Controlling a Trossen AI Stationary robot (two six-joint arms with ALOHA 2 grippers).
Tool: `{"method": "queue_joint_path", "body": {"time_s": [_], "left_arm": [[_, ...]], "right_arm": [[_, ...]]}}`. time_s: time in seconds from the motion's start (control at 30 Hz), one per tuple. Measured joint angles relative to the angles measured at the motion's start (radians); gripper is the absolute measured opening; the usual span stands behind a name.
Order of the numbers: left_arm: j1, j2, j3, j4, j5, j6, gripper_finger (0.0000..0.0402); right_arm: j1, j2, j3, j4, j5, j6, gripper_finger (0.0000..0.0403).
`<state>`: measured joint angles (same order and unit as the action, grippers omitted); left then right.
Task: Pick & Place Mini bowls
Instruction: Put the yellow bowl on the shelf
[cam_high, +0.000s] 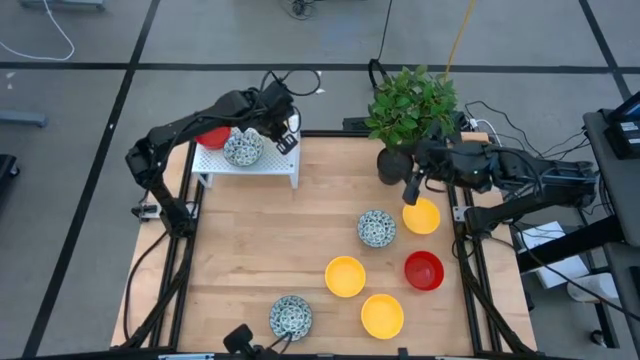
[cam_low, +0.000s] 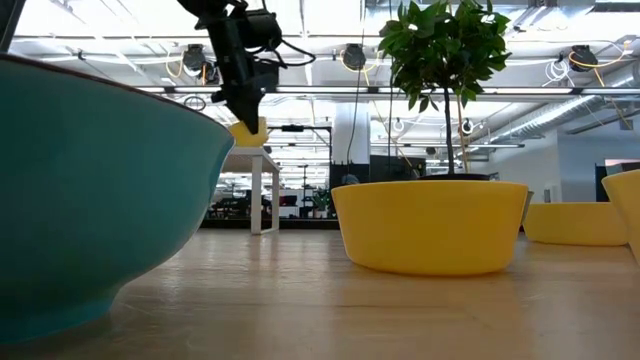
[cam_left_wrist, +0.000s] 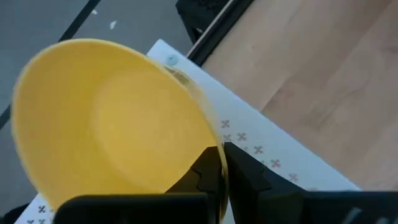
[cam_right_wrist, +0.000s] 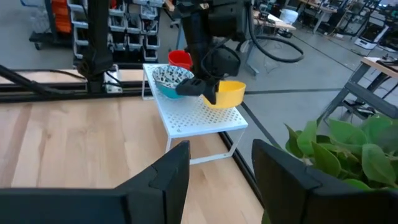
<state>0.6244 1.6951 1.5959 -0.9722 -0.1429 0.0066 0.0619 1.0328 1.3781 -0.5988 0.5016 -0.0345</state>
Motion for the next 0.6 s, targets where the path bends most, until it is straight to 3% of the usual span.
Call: {"method": "queue_joint_path", "body": {"time_s": [0.13, 0.37, 0.6], "left_arm": [[0.012, 0.000, 0.000, -0.014, 0.031, 0.038, 0.0007], [0.010, 0.000, 0.000, -0.012, 0.047, 0.064, 0.0027], [0.009, 0.001, -0.004, -0.010, 0.046, 0.070, 0.0006]], "right_arm": [[-0.022, 0.023, 0.000, 0.005, 0.000, 0.013, 0.0160], [-0.047, 0.062, 0.000, 0.005, 0.000, 0.022, 0.0160], [-0.062, 0.078, 0.000, 0.007, -0.001, 0.023, 0.0160]]}}
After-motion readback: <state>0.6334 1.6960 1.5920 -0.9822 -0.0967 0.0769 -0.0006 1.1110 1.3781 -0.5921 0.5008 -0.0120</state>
